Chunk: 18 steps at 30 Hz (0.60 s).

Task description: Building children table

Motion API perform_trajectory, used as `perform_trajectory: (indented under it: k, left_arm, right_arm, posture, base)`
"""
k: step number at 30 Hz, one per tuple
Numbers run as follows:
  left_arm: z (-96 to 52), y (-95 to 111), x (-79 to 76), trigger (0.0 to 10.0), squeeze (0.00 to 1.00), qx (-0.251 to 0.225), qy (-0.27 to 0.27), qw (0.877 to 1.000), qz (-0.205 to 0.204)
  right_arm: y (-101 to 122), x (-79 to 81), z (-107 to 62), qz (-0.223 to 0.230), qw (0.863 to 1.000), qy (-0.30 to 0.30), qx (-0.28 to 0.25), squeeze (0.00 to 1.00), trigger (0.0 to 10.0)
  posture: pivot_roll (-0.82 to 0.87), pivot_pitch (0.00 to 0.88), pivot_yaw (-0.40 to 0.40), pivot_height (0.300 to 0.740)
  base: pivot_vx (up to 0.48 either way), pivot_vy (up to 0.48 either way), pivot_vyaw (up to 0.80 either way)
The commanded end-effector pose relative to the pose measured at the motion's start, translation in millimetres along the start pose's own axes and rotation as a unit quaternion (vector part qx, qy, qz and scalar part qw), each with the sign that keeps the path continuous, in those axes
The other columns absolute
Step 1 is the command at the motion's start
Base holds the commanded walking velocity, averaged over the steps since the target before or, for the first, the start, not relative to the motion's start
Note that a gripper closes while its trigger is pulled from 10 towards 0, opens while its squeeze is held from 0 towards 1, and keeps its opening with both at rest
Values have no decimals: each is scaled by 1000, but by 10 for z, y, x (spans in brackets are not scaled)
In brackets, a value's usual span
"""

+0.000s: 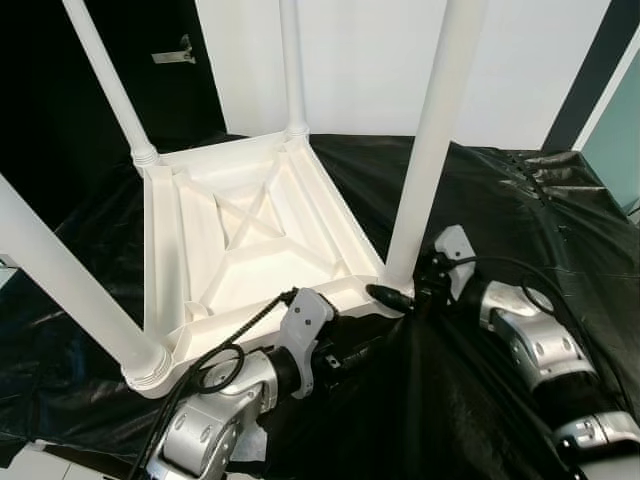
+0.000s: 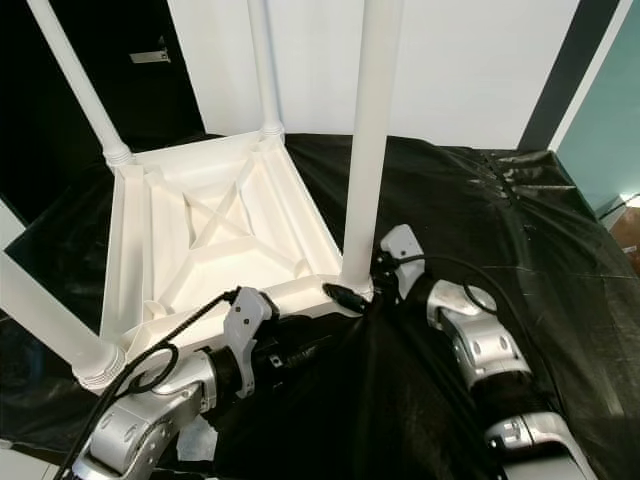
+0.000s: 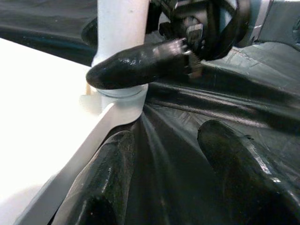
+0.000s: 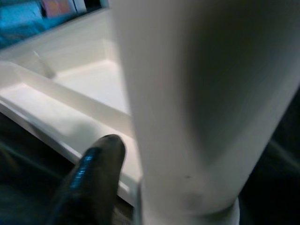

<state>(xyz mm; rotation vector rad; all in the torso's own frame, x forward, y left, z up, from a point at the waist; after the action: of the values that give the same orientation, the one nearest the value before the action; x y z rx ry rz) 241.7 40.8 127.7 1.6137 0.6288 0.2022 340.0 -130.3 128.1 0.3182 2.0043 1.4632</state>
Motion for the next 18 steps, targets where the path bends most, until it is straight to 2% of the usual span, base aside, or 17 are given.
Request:
perform_trajectory:
  k: [1,7,14,15,16,18]
  left_arm:
    - [-3,-31,6,10000,0,4,0,1000,-2]
    - [-8,-46,3,10000,0,4,4,1000,-6]
    - [7,-55,-2,10000,0,5,-1,1000,-8]
    - [9,-58,-6,10000,0,5,-3,1000,-8]
    - [10,-59,-10,10000,0,5,-4,1000,-8]
    - [12,-59,-21,10000,0,5,-6,1000,-8]
  right_arm:
    - [-79,17,9,-8,1000,8,20,0,0]
    - [-120,55,15,-6,1000,6,23,0,0]
    - [-181,52,21,5,999,-26,31,0,0]
    - [-197,46,24,15,998,-45,33,0,4784]
    - [-211,43,28,27,997,-63,38,0,10000]
    - [-208,63,42,42,994,-87,41,0,10000]
  posture:
    - [-35,0,-12,740]
    - [-28,0,-14,740]
    - [-42,0,-6,740]
    - [-47,0,-5,740]
    - [-48,0,-5,740]
    - [-54,0,-3,740]
  base:
    - [0,0,0]
    - [0,0,0]
    - [0,0,0]
    - [0,0,0]
    - [0,0,0]
    - [0,0,0]
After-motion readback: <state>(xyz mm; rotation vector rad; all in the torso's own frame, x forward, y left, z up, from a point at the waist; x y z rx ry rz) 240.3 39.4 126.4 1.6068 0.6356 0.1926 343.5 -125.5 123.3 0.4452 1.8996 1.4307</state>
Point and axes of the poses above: a point about 5 cm out from each wrist's last joint towards the gripper, its own z axis pointing out of the wrist towards the gripper, its own y axis along the axis of the wrist's last joint, x = y × z, the point moved 3 cm from there along z, pointing out of the wrist towards the gripper, and after that the axes turned 7 degrees about -z, right-handed, at the moved point
